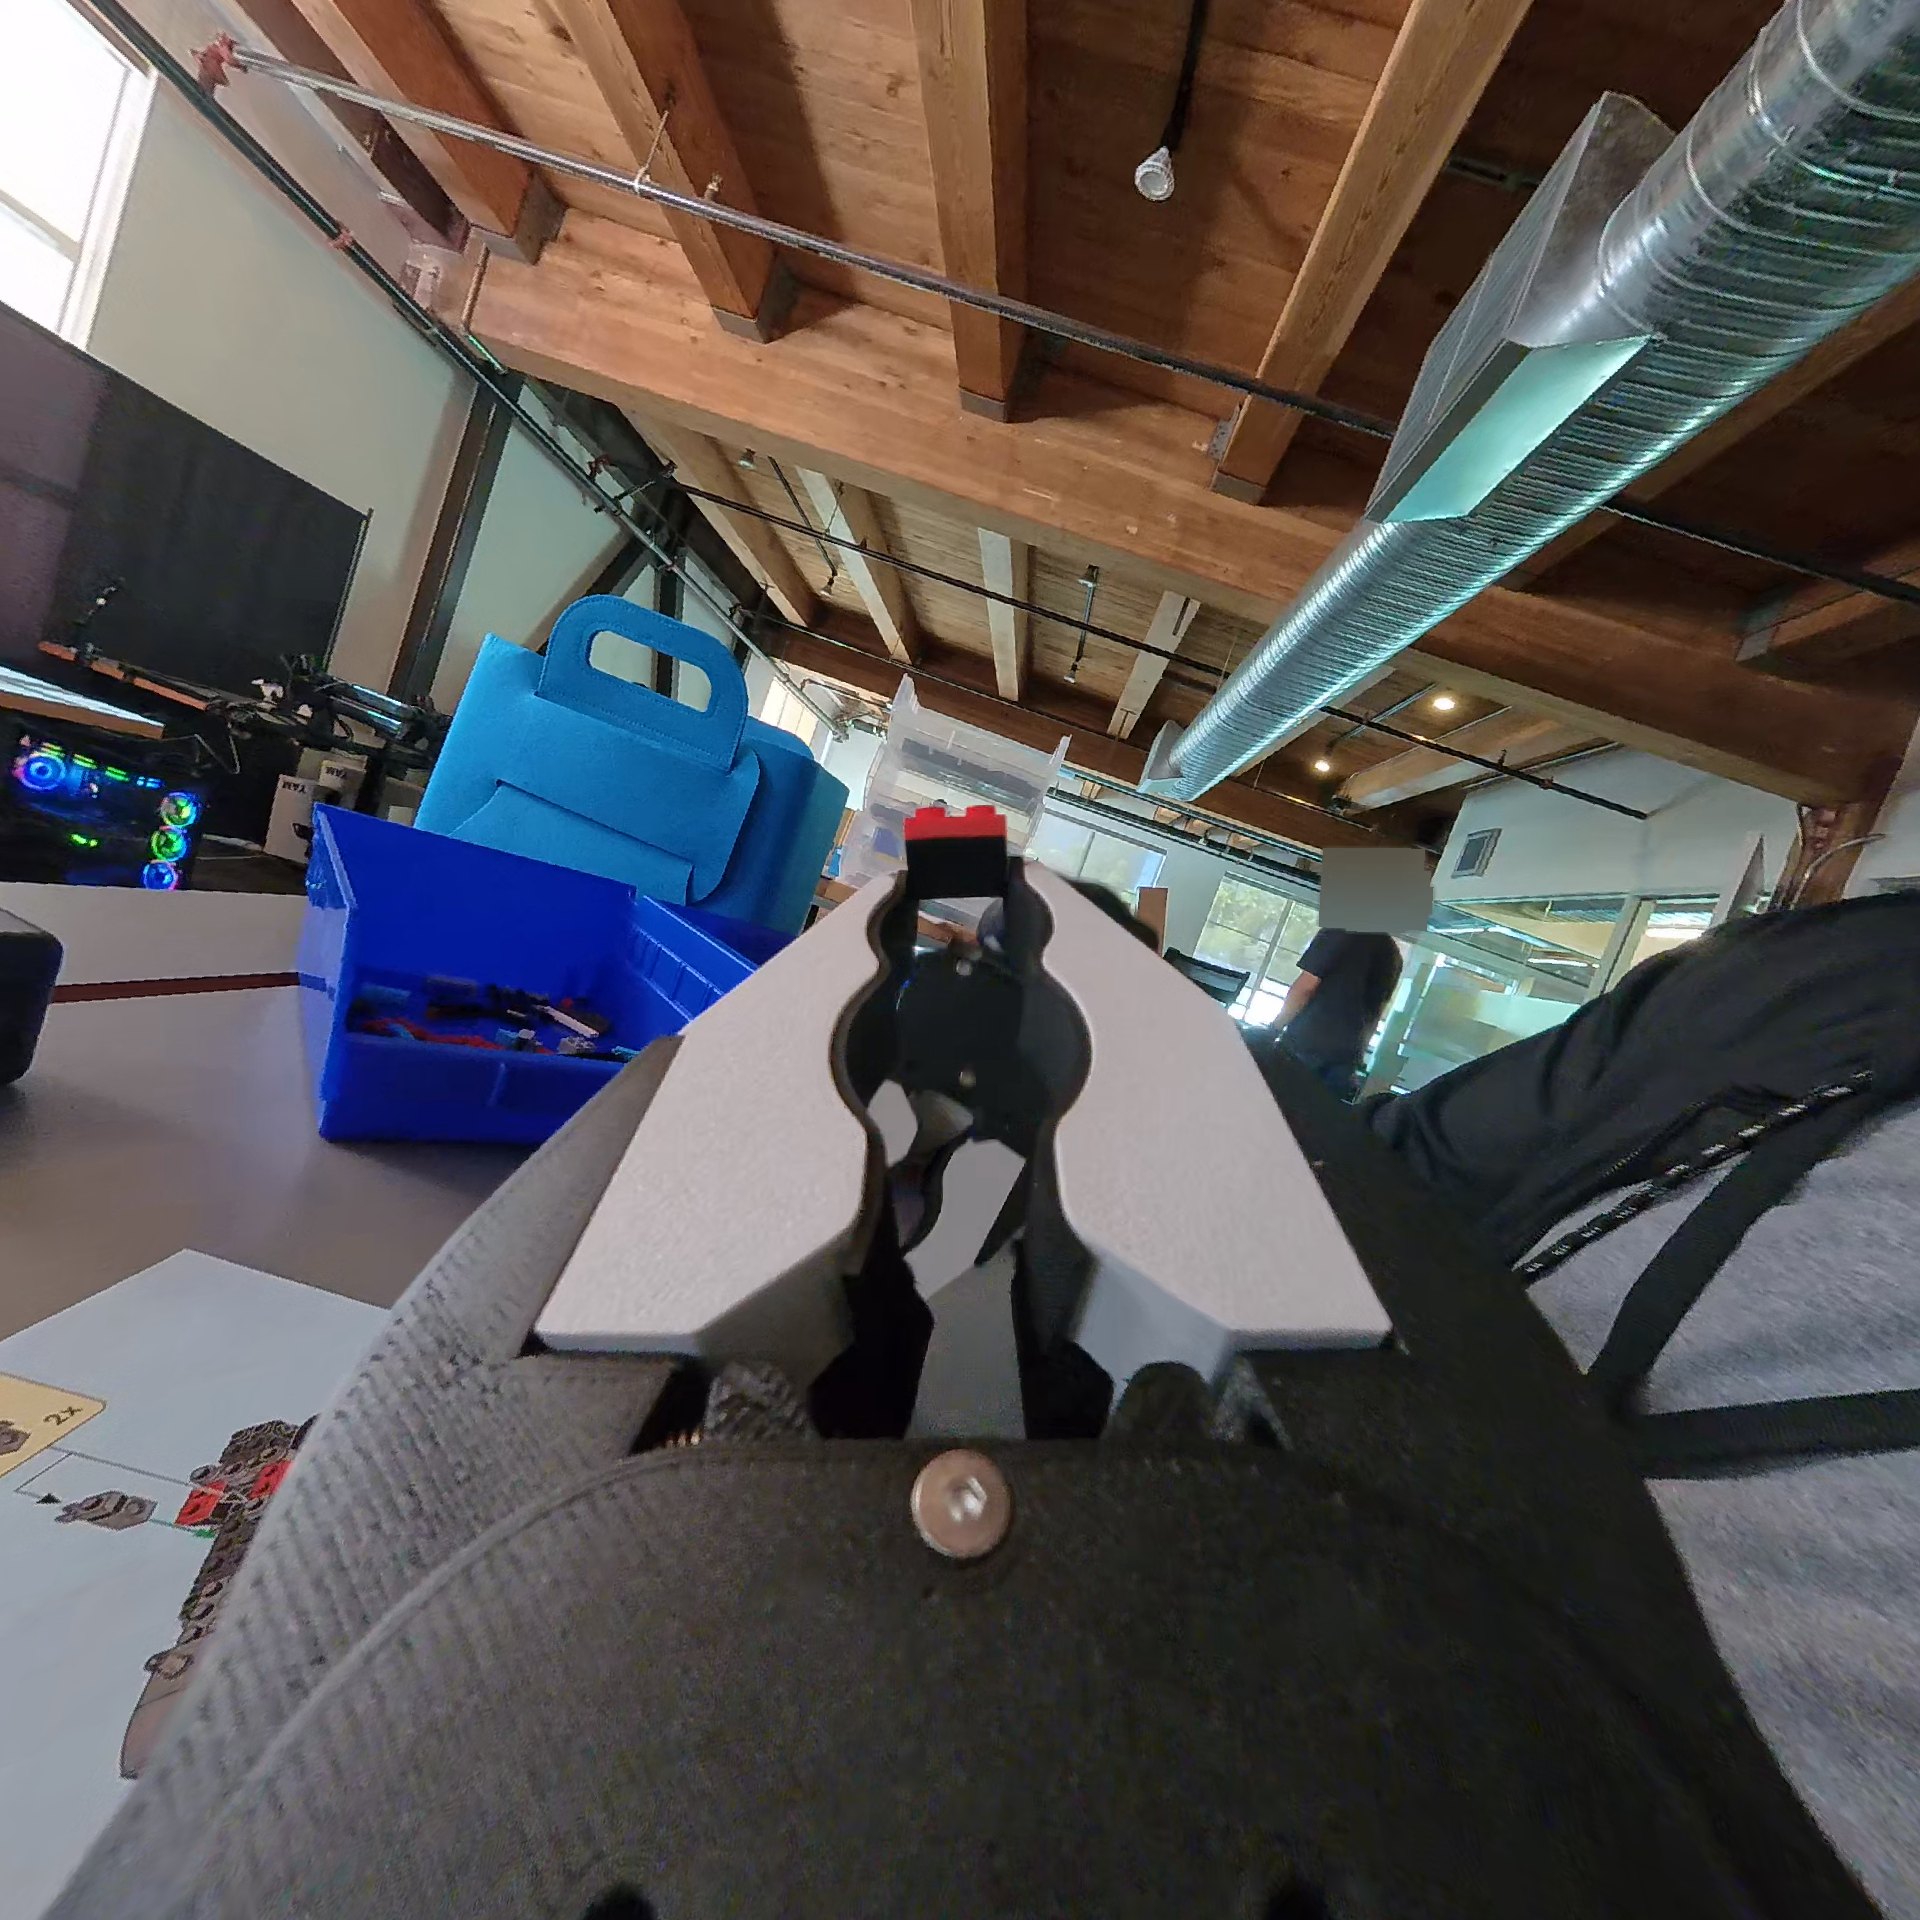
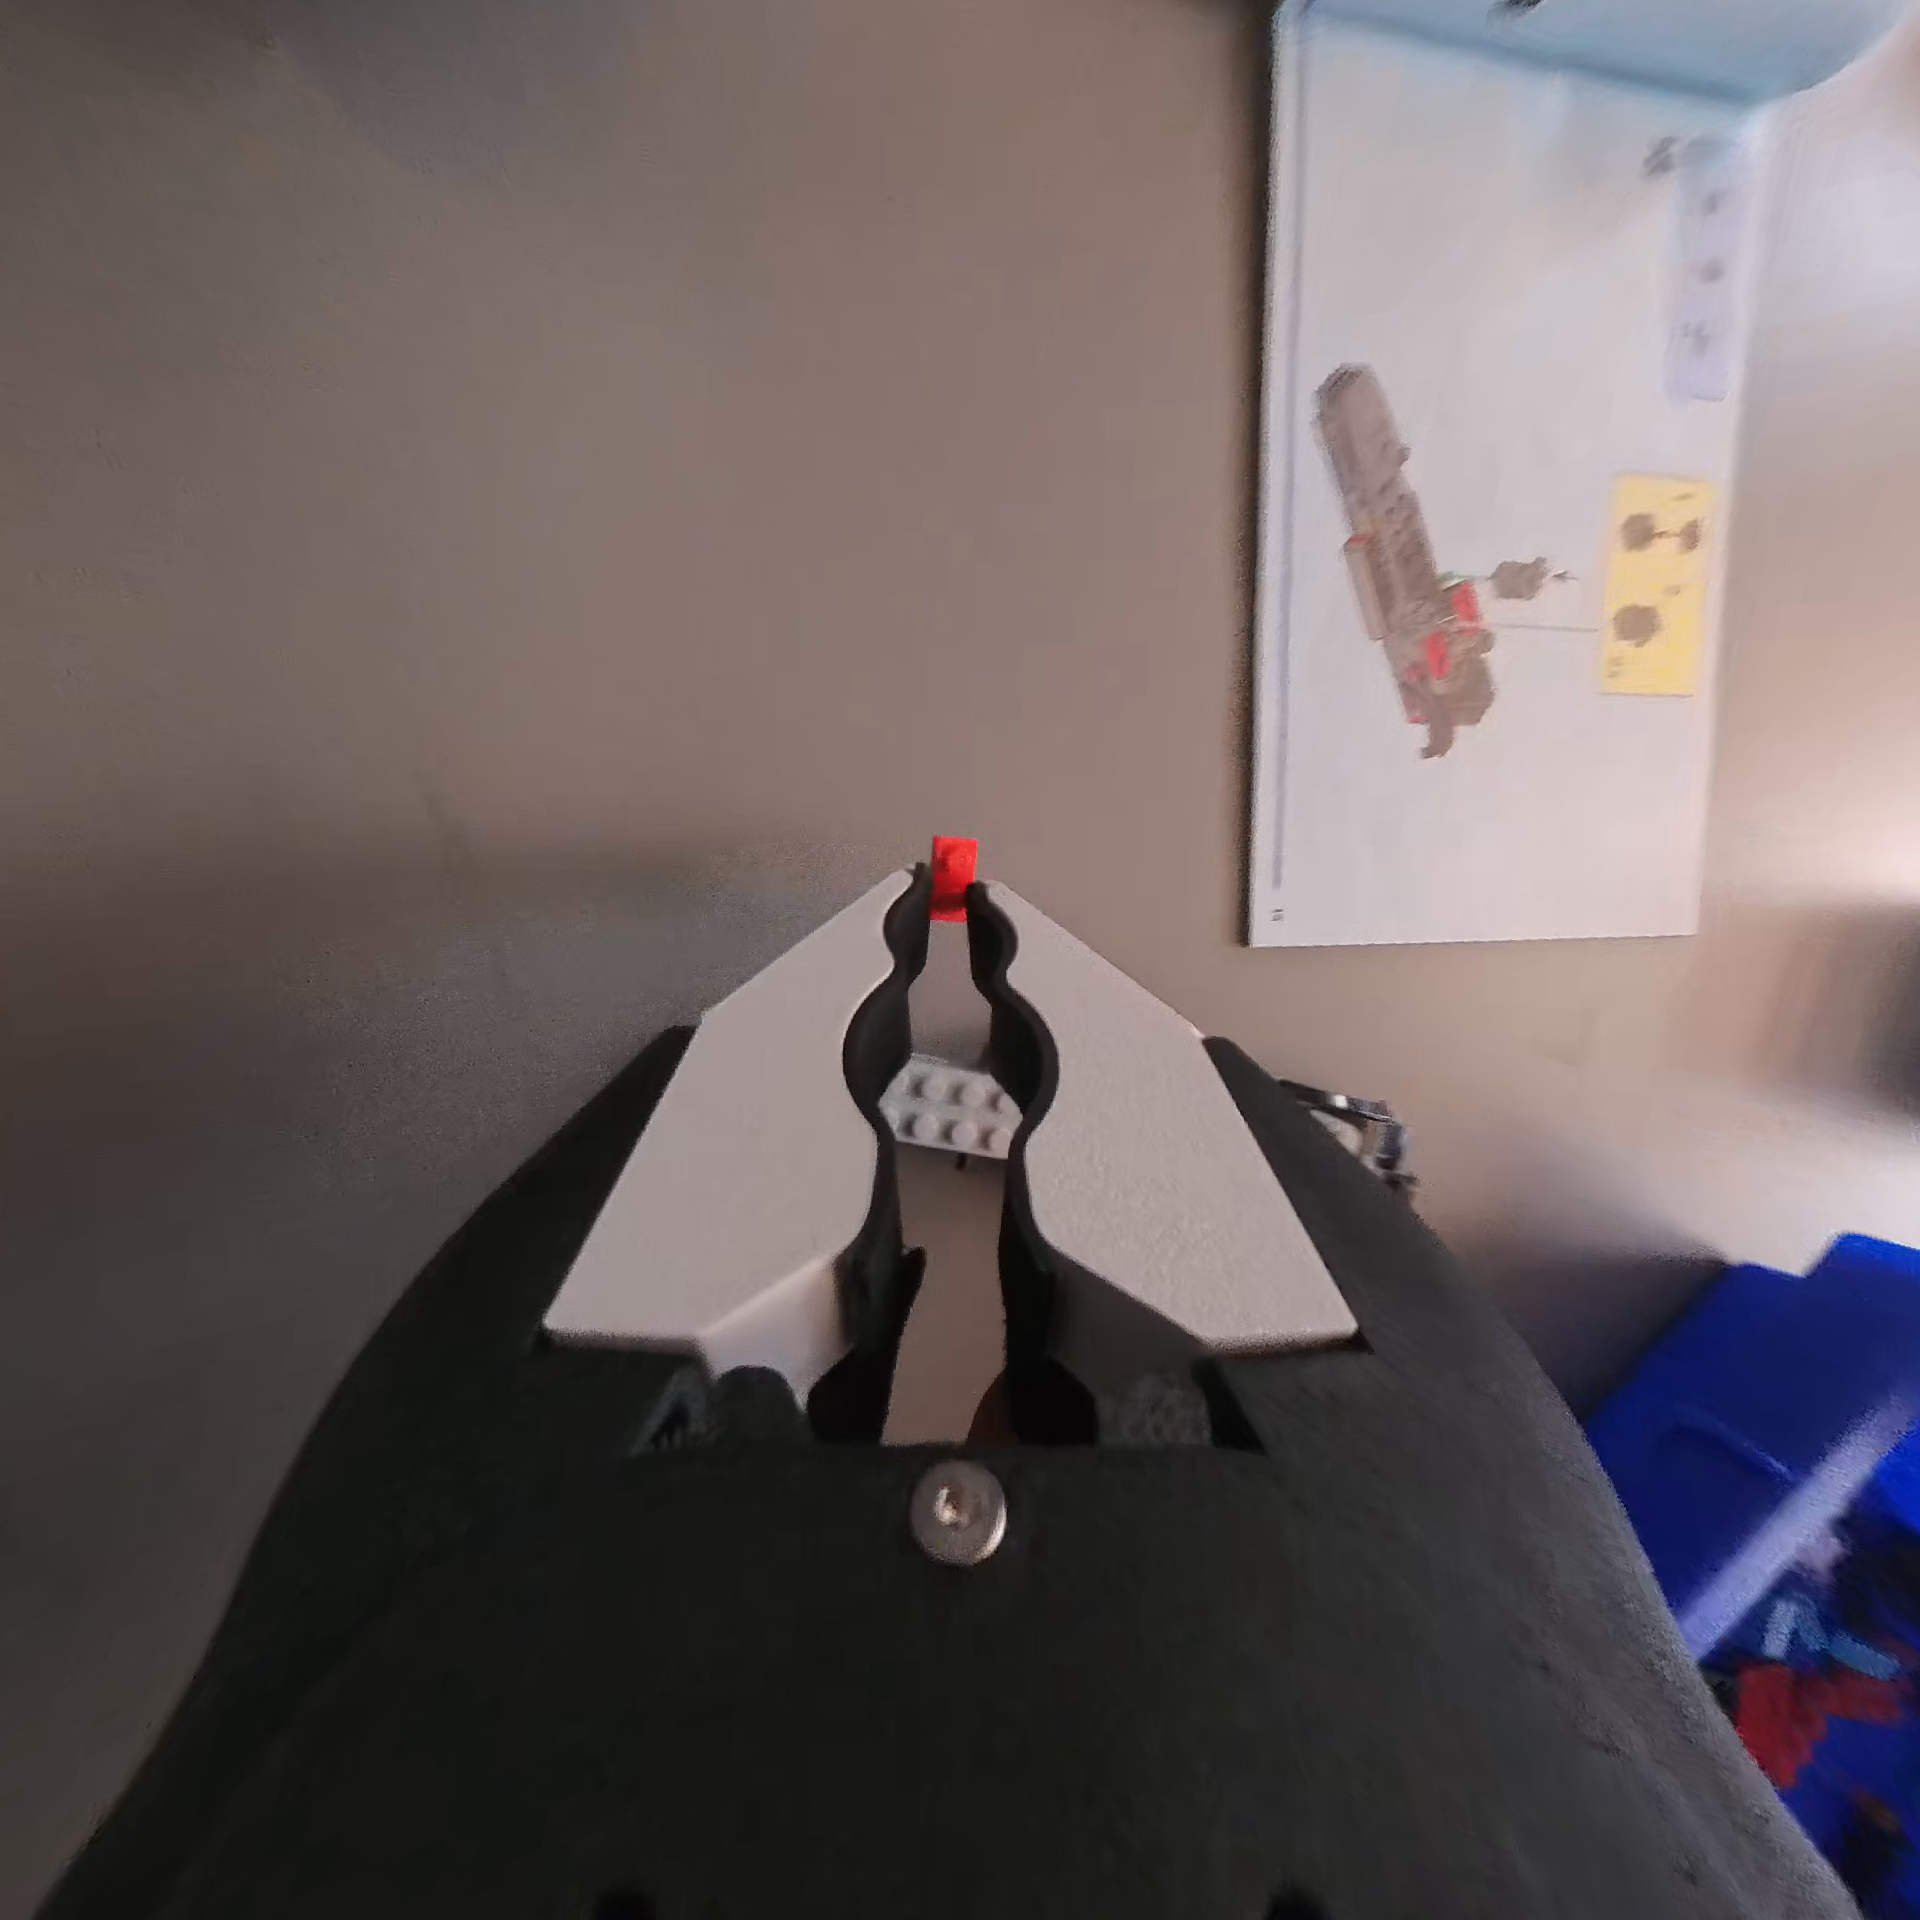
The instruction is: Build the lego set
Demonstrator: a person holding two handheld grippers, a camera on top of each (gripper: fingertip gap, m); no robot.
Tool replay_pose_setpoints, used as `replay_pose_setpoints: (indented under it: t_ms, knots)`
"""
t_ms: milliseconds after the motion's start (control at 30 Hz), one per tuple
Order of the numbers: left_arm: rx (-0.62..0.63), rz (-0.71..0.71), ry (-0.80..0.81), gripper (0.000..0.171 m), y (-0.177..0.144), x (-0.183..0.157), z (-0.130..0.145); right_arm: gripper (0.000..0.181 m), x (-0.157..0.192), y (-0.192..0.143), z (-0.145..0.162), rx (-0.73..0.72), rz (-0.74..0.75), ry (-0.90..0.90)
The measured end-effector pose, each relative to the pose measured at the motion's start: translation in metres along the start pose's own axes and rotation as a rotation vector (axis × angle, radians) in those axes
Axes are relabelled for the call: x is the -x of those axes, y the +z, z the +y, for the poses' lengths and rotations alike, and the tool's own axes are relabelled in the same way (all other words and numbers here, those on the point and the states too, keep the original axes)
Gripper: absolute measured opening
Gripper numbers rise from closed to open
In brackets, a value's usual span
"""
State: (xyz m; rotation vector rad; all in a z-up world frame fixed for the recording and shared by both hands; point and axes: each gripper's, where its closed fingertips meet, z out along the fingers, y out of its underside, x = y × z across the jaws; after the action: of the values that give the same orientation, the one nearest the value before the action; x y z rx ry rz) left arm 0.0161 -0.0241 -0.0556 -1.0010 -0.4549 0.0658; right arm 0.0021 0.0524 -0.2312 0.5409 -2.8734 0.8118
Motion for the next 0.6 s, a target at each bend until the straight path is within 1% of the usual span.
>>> replay_pose_setpoints:
  t_ms: [100, 200, 367, 467, 600]
  knots:
    - [0.013, 0.006, -0.004, 0.017, 0.002, -0.001, 0.003, 0.008, -0.008, -0.021, -0.021, -0.096, 0.032, -0.003]
    - [0.022, 0.003, -0.003, 0.017, 0.003, 0.000, 0.005, 0.008, -0.006, -0.028, -0.029, -0.112, 0.014, -0.001]
    - [0.021, -0.008, -0.005, 0.017, 0.002, 0.002, 0.005, 0.008, 0.006, -0.001, -0.011, 0.031, 0.000, 0.079]
    - [0.017, -0.009, -0.005, 0.017, 0.001, 0.002, 0.004, 0.008, 0.013, 0.014, -0.005, 0.070, 0.020, 0.149]
    - [0.019, -0.006, -0.003, 0.017, 0.002, 0.001, 0.004, 0.008, 0.018, 0.021, -0.001, 0.084, 0.050, 0.222]
